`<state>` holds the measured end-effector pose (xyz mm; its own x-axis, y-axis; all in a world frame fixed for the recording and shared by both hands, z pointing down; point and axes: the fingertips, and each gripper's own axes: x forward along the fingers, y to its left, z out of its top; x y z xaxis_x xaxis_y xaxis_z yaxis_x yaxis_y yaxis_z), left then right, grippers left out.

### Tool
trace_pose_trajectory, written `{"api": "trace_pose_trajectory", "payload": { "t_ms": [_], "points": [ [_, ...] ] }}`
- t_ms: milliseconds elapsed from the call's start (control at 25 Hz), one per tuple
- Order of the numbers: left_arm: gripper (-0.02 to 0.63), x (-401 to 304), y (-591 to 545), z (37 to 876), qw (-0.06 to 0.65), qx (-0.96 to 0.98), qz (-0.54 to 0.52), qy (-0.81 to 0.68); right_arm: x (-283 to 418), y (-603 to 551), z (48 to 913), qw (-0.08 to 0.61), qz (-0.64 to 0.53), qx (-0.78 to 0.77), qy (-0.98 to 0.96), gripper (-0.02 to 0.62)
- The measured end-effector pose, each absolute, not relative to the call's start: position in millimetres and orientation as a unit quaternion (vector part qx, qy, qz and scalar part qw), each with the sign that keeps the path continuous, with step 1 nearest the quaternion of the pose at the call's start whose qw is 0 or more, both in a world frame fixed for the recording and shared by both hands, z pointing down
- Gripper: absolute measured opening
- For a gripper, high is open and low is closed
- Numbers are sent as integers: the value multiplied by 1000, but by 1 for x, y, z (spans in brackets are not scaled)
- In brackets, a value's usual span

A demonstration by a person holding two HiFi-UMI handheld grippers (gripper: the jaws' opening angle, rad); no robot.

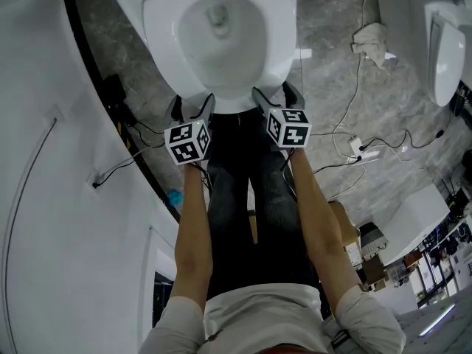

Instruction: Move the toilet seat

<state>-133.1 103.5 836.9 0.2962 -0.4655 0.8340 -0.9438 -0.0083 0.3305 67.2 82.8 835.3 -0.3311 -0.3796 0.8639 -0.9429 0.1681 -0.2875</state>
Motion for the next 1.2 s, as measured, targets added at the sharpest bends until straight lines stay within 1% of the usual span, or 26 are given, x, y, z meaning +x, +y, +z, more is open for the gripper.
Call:
{"api": "trace_pose_trajectory", "payload": {
  "t_ms": [1200],
  "points": [
    [403,-137,102,786,449,662,239,-550,68,85,786,310,408,482,-710,385]
  ]
}}
